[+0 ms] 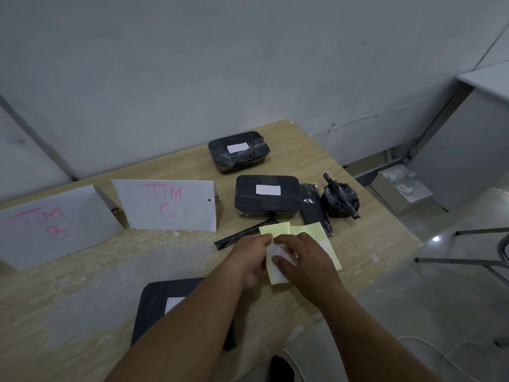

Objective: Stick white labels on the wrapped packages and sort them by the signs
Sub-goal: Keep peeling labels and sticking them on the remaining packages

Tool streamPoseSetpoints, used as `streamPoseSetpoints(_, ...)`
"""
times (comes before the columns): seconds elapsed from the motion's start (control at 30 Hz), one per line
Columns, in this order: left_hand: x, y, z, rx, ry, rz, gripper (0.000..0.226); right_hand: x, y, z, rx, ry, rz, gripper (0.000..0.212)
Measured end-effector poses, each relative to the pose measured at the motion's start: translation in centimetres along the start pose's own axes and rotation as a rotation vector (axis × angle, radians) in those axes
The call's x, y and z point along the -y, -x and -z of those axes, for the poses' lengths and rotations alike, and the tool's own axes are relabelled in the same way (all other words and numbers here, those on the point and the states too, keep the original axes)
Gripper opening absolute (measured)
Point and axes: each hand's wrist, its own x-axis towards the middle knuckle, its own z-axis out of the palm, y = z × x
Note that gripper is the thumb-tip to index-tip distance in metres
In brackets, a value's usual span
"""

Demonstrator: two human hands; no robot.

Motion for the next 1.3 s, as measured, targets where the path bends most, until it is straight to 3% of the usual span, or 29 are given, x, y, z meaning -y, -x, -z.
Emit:
streamPoseSetpoints(0.1, -0.2, 0.1, 0.4, 0.026, 0.031, 0.023, 0.021, 0.1, -0.1, 0.2, 0.014, 0.036, 0.028, 0.039)
streamPoseSetpoints(0.33, -0.4, 0.5, 1.1, -0.039, -0.082, -0.112, 0.018, 0.1, 0.0, 0.5, 0.002, 0.067, 0.04, 0.04)
streamPoseSetpoints(0.7, -0.7, 0.9, 0.8, -0.065, -0.245, -0.163, 0.01, 0.3, 0.0, 0.6, -0.022, 0.161, 0.079, 0.029)
streamPoseSetpoints(1.17, -0.5, 0.2, 0.3, -0.15, -0.399, -0.196, 0.009, 0.2, 0.5, 1.0, -0.054, 0.086, 0.12, 0.013)
streamPoseSetpoints(1.3, 0.1, -0.6, 0.3, -0.241, -0.608, -0.223, 0.012, -0.1, 1.0, 1.3, -0.079, 0.046, 0.132, 0.009)
